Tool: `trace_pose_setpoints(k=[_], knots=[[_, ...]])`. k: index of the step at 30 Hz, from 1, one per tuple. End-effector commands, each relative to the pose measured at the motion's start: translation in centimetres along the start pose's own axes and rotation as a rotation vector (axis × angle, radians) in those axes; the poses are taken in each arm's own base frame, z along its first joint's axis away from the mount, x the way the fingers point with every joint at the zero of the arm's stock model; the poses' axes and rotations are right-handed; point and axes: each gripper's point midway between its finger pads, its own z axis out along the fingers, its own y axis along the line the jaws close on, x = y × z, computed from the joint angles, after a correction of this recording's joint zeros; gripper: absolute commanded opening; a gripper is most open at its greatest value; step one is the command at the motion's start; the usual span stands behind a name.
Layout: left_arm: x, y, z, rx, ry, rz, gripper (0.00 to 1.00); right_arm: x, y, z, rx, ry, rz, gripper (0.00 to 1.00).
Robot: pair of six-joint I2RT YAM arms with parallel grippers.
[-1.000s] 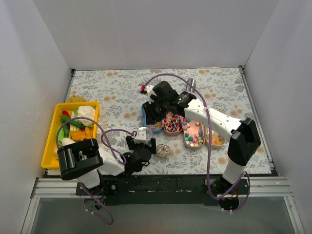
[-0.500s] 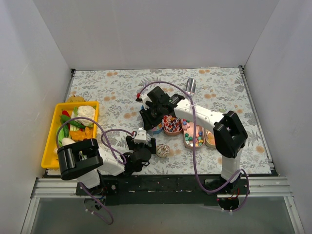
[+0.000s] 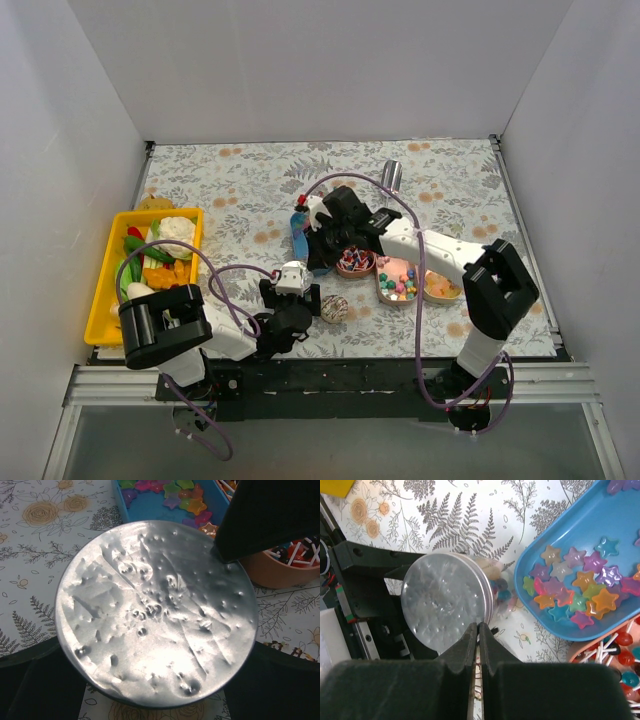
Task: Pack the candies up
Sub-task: Screw the bottle lid onto the packing bottle.
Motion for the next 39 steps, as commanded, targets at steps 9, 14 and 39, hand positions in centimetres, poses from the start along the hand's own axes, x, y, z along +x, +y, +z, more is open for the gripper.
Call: trace_pose_setpoints(k=[9,14,39], knots=[[6.9,2.5,-1.6,0.019,0.239,0.135,0.77,4.2,2.3,-2.4,0.023,0.115,0.022,0.09],[6.9,2.4,-1.6,0.021,0.238,0.14,0.77,-2.9,0.4,-4.7,0.183,-0.08,0.03,0.31],[7.0,2.5,-1.6,0.01,0.243,0.137,0.79,2.2,1.5,0.7,-0.068,0.167,0.028,0.17]])
